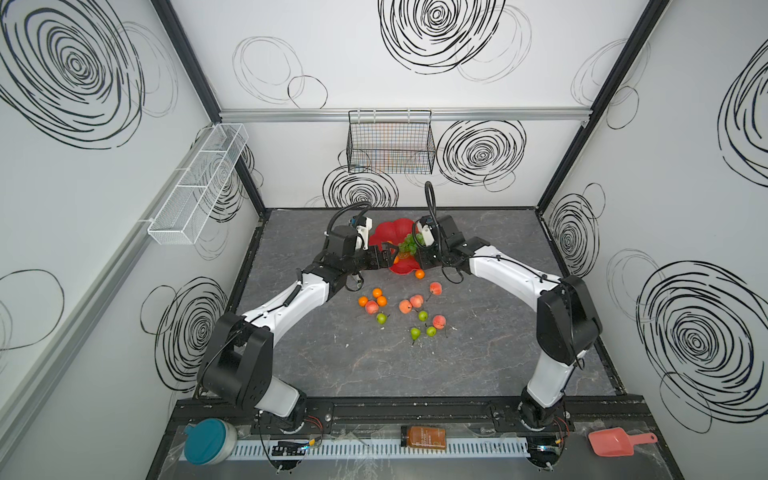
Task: Place and organize the fake fruits in the fruit bowl
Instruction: 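Lift and carry the tomato over the red bowl with the right gripper, then lower the tomato into the bowl and open the right gripper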
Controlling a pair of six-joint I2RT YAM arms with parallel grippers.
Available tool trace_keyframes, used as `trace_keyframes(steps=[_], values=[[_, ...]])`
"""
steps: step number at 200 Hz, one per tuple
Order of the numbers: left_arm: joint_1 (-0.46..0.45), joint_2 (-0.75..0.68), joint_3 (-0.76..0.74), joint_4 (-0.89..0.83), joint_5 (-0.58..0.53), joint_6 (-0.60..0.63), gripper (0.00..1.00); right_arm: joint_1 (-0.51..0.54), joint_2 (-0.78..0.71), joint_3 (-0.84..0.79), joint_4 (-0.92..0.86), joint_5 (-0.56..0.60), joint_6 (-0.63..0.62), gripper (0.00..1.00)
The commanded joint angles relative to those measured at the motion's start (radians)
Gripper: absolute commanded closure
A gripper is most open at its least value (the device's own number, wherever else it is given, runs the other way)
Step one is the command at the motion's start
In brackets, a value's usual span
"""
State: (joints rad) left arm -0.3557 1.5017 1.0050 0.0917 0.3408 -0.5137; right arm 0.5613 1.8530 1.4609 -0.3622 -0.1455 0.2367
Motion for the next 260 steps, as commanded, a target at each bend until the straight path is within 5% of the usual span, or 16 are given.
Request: trace_keyframes(steps=[1,114,260], values=[[0.041,-0.006,-0.015,0.073,0.022,-0.032,0.04,0.022,0.099,0.094,-0.06,0.021,0.009,0.62],[0.153,0.039,-0.017,0.096,0.099,-0.092,0.04,0.04,0.407,0.379,-0.174,0.058,0.015,0.61],[0.143,0.041,-0.004,0.049,0.081,-0.082,0.04,0.028,0.462,0.477,-0.23,0.025,-0.001,0.5]])
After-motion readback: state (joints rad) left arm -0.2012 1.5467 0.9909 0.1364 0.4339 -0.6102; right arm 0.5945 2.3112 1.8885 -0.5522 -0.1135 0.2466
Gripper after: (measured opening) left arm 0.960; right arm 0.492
